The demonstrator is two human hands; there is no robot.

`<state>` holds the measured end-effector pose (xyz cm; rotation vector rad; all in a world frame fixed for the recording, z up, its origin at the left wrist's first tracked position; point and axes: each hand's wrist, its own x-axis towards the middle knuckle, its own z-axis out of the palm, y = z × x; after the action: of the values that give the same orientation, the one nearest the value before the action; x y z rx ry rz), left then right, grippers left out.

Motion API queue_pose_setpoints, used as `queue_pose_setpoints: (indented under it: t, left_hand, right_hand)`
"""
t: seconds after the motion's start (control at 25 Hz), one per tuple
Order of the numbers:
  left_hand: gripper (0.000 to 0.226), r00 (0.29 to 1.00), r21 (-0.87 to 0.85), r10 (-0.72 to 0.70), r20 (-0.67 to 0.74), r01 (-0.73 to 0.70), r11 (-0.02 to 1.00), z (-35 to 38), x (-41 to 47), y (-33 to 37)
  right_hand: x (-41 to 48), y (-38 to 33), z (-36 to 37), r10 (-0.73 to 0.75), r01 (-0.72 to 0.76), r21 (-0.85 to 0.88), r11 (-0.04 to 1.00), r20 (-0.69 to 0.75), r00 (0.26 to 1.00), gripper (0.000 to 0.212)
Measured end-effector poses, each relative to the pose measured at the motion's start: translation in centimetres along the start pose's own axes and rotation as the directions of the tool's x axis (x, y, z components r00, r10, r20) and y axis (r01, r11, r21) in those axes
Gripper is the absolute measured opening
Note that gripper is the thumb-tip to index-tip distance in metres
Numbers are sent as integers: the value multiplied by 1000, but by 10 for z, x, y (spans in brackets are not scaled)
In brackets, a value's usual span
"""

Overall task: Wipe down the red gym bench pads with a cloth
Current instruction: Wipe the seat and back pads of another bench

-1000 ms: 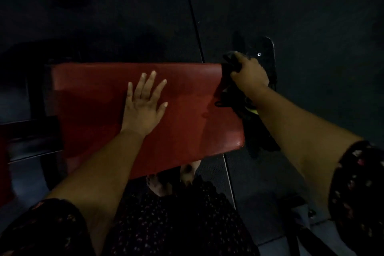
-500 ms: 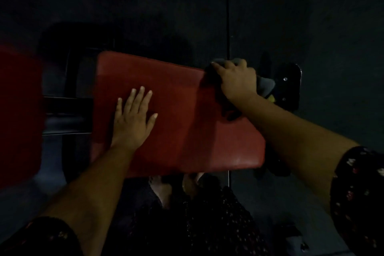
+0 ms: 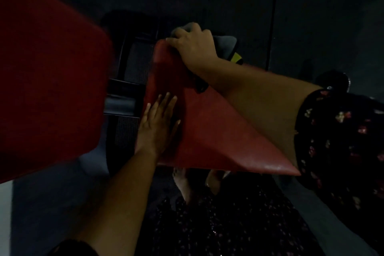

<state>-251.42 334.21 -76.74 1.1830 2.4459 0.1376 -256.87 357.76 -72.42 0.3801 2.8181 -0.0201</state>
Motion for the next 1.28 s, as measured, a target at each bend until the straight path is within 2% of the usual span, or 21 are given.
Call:
queue_pose_setpoints:
  t: [0.08, 0.2, 0.24, 0.32, 0.4, 0.44, 0.52, 0.64, 0.76, 1.04, 1.12, 1.24, 1.28]
  left_hand:
    - [64, 1000, -7, 6, -18, -7, 1000, 5, -11, -7]
    - [61, 996, 39, -7, -85, 10, 999, 14, -22, -10]
    - [62, 994, 61, -24, -102, 30, 998, 15, -25, -8]
    - [68, 988, 28, -117, -96, 120, 992, 14, -34, -3]
    - [74, 963, -71, -269, -2, 268, 961, 16, -50, -1]
    - [78, 944, -112, -325, 59, 330, 937, 17, -59, 1]
    - [82, 931, -152, -342, 131, 360, 920, 16, -72, 4]
    - [83, 944, -185, -293, 149, 318, 930, 9, -75, -6]
    - [82, 965, -183, -208, 157, 235, 954, 7, -83, -19]
    - [82, 952, -299, -226, 206, 281, 912, 14, -106, -21]
    - [73, 944, -337, -259, 205, 316, 887, 11, -109, -21]
    - [57, 966, -344, -260, 14, 249, 905, -4, -97, -39]
    - [54, 970, -336, -241, -21, 220, 916, -12, -85, -46]
  right_hand:
    - [7, -8, -3, -22, 22, -14, 1000, -5, 1000, 52]
    - [1, -13, -6, -205, 201, -52, 978, -64, 977, 78]
    - [-2, -14, -5, -219, 216, -34, 976, -95, 971, 87]
    - [-5, -17, -5, -58, 66, 83, 994, -95, 994, 94]
    - [-3, -23, -8, 112, -118, 151, 981, 47, 993, 92]
    - [-4, -28, -10, 111, -123, 119, 985, 103, 988, 88]
    - [-10, -39, -10, 25, -24, -7, 1000, 103, 994, 78]
    - [-32, -57, -5, -77, 86, -105, 991, 82, 994, 68]
    - [-61, -73, 7, -135, 148, -152, 977, 88, 987, 68]
    - [-121, -117, 17, -330, 352, -169, 920, 146, 933, 69]
    - [-136, -120, 19, -281, 299, -115, 947, 151, 948, 71]
    - [-154, -120, 18, -55, 56, 2, 998, 160, 986, 79]
    - [-165, -123, 21, -55, 56, -4, 998, 177, 983, 78]
